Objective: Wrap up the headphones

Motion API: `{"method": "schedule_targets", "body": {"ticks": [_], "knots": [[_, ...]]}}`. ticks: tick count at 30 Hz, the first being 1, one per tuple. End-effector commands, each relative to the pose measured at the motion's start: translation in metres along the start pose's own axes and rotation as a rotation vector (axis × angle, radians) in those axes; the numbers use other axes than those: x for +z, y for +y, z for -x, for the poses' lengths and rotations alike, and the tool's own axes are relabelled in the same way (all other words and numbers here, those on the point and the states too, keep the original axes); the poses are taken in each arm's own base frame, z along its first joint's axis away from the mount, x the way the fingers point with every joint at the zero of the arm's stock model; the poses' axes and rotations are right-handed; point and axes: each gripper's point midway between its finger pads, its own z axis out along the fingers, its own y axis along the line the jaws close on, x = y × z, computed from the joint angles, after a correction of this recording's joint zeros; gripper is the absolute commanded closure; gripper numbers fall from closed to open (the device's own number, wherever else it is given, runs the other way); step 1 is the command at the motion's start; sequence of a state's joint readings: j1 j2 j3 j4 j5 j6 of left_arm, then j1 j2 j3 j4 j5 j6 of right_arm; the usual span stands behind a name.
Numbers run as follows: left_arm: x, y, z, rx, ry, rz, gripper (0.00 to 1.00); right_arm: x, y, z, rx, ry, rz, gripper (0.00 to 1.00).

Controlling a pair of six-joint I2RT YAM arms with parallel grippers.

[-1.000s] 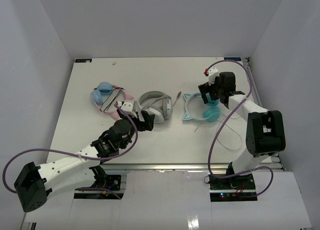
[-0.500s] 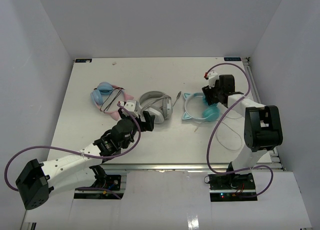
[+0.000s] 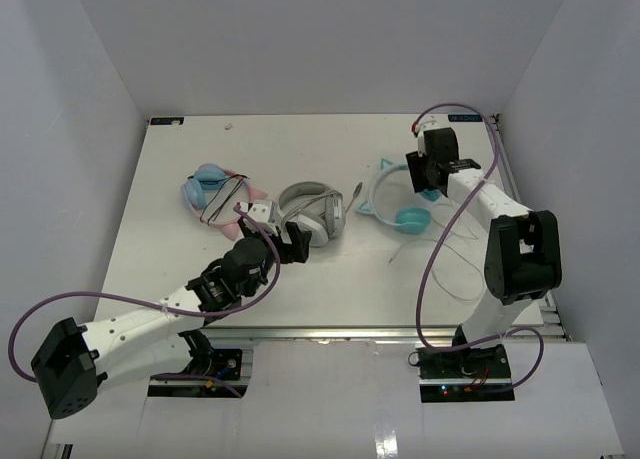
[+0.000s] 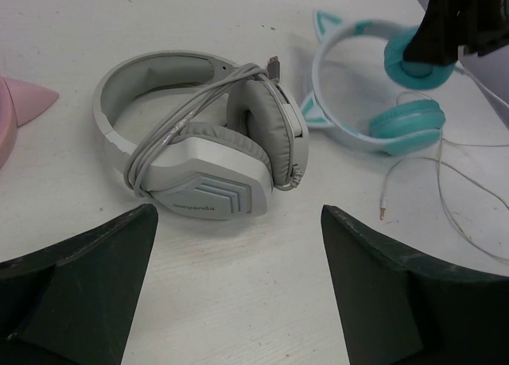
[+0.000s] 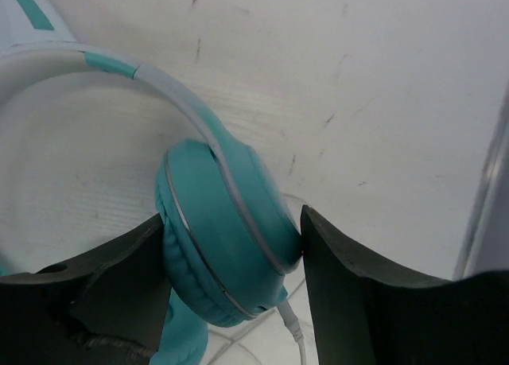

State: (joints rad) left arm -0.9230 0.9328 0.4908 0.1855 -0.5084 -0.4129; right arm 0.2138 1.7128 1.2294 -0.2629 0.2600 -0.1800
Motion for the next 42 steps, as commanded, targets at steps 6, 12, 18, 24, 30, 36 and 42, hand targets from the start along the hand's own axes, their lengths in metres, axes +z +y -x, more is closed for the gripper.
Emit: {"method": "schedule_targets", "body": {"ticks": [6,12,18,24,30,36,42], "knots": [[0.003,-0.01,0.015,-0.041,-0.011,-0.004,0.06,-0.092,-0.044,0.085,0.185,-0.221,-0.192,0.92],[-0.001,-0.044,0.049,-0.042,-0.004,-0.119,0.11,-0.122,-0.023,0.087,0.164,-0.285,-0.117,0.92],[0.005,-0.075,0.107,0.045,0.035,-0.129,0.09,-0.195,0.02,0.099,0.195,-0.42,0.127,0.92],[0.028,-0.077,0.126,0.199,0.099,-0.018,0.09,-0.217,0.097,0.071,0.129,-0.418,0.414,0.92],[0.045,-0.075,0.114,0.286,0.14,0.013,0.1,-0.213,0.118,0.046,0.114,-0.423,0.448,0.92],[0.053,-0.058,0.1,0.375,0.16,0.091,0.3,-0.21,0.125,0.036,0.117,-0.426,0.442,0.92],[0.051,-0.061,0.083,0.371,0.214,0.061,0.3,-0.217,0.127,0.036,0.112,-0.444,0.449,0.92]]}}
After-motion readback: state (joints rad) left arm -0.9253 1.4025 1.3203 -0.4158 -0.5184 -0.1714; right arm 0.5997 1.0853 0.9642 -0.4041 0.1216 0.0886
